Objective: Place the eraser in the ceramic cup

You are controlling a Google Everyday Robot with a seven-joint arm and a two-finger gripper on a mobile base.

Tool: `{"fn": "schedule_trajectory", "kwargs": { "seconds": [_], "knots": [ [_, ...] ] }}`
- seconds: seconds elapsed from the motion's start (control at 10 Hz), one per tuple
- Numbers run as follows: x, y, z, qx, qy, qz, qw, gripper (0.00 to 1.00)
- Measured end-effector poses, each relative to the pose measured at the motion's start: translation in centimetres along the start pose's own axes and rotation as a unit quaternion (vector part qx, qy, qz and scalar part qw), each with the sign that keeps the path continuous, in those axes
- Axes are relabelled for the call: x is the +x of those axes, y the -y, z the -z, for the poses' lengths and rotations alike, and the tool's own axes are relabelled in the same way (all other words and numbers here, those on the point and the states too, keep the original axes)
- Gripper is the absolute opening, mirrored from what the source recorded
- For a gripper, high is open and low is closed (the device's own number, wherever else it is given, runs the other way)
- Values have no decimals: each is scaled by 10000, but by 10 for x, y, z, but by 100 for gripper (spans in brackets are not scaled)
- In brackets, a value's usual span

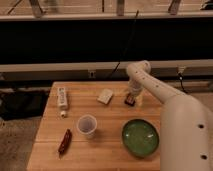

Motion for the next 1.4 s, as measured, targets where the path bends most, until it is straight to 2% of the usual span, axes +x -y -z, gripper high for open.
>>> {"fn": "schedule_trajectory", "kwargs": {
  "seconds": [0.5, 0.7, 1.4],
  "knots": [
    [-6, 3, -3, -3, 19, 74, 10000, 77],
    [-8, 3, -5, -4, 37, 104, 9999, 71],
    [-18, 8, -4, -22, 51, 178, 9998, 7]
  ]
}}
